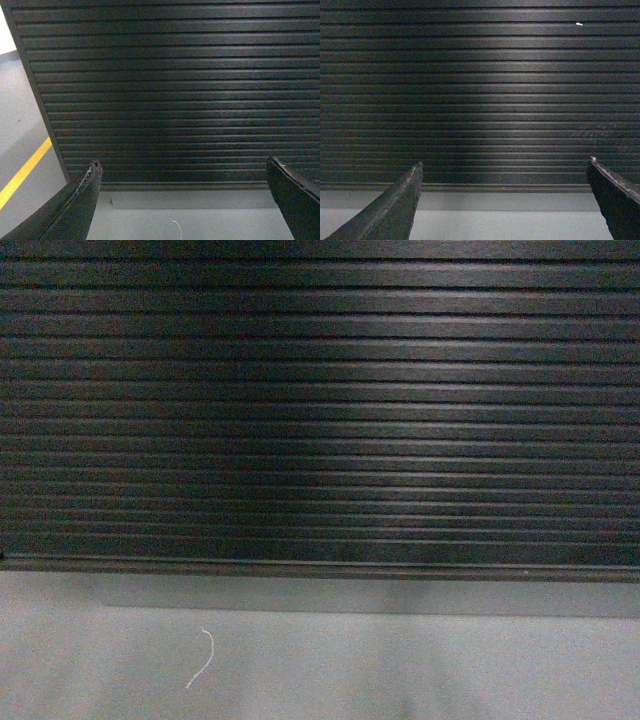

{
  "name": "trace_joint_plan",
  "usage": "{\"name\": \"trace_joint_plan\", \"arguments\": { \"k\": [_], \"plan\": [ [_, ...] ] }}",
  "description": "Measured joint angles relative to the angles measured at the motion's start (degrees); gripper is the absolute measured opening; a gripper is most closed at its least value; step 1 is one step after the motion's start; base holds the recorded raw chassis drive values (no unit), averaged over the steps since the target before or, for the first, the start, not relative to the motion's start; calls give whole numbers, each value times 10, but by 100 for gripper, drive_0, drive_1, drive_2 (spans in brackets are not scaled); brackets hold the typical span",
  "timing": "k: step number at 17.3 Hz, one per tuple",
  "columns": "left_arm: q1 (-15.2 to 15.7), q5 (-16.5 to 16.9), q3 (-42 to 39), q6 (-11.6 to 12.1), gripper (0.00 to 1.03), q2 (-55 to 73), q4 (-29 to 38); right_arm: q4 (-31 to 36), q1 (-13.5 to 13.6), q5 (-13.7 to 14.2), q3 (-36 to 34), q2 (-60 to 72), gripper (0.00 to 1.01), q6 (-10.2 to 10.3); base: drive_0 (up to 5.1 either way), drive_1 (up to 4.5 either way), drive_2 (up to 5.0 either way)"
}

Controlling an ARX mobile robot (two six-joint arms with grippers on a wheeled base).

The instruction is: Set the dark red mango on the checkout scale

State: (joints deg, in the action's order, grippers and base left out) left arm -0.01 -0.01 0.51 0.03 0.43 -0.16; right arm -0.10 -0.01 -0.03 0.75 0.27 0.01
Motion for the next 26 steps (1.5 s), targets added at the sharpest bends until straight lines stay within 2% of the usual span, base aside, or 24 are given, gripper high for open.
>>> {"name": "trace_joint_plan", "arguments": {
  "k": [10,26],
  "plan": [
    [0,0,0,0,98,0,0,-1,0,0,0,0,98,0,-3,254,-261],
    [0,0,0,0,98,0,-2,-3,0,0,0,0,98,0,0,0,0]
  ]
}}
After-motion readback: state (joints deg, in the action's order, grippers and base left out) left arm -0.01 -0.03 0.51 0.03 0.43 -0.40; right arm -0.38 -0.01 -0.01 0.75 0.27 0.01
